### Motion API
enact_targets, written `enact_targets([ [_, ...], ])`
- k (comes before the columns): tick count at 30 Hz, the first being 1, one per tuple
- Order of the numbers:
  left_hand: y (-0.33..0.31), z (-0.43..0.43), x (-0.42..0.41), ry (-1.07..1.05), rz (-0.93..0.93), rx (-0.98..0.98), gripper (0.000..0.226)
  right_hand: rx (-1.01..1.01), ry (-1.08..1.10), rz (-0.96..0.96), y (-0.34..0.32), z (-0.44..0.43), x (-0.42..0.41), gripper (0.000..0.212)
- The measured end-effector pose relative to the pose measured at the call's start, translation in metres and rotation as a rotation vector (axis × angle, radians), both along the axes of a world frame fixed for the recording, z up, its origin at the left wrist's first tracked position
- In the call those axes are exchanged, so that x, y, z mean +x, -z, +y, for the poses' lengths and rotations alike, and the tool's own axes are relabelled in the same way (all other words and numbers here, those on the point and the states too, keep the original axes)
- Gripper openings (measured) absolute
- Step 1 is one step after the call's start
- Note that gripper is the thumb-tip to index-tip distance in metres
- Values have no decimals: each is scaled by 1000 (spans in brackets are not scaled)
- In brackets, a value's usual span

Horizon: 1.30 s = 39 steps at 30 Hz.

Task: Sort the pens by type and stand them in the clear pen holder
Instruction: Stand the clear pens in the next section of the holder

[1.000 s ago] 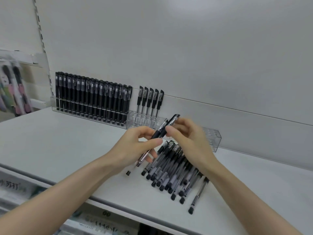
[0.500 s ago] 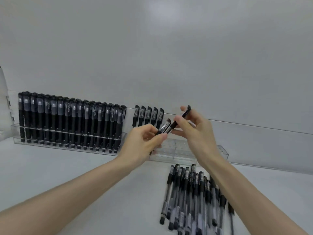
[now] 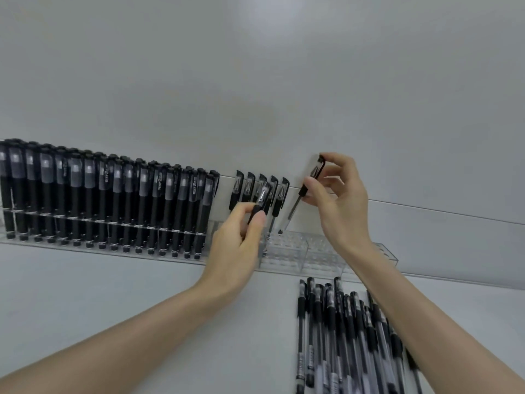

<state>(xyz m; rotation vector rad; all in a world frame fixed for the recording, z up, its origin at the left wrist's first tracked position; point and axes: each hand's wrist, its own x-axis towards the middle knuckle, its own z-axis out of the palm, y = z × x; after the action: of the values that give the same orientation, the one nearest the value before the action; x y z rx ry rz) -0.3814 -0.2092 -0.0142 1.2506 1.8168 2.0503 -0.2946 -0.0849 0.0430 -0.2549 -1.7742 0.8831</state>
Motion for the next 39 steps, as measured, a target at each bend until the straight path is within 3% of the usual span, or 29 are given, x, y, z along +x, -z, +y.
enact_targets([
  [8, 3, 1, 4, 41, 9, 7, 19, 166, 67, -184, 7, 9, -2, 33],
  [23, 3, -1, 5, 96, -97, -24, 19, 195, 20, -321, -5, 19, 0, 31],
  [32, 4, -2, 6, 80, -132, -51, 21, 261, 106, -406, 4, 9, 3, 27],
  [34, 4, -2, 8, 101, -142, -49, 22, 196, 89, -348, 5, 0, 11, 24],
  [39, 3, -3, 22, 263, -170, -34, 22, -121, -230, -210, 10, -20, 29, 24],
])
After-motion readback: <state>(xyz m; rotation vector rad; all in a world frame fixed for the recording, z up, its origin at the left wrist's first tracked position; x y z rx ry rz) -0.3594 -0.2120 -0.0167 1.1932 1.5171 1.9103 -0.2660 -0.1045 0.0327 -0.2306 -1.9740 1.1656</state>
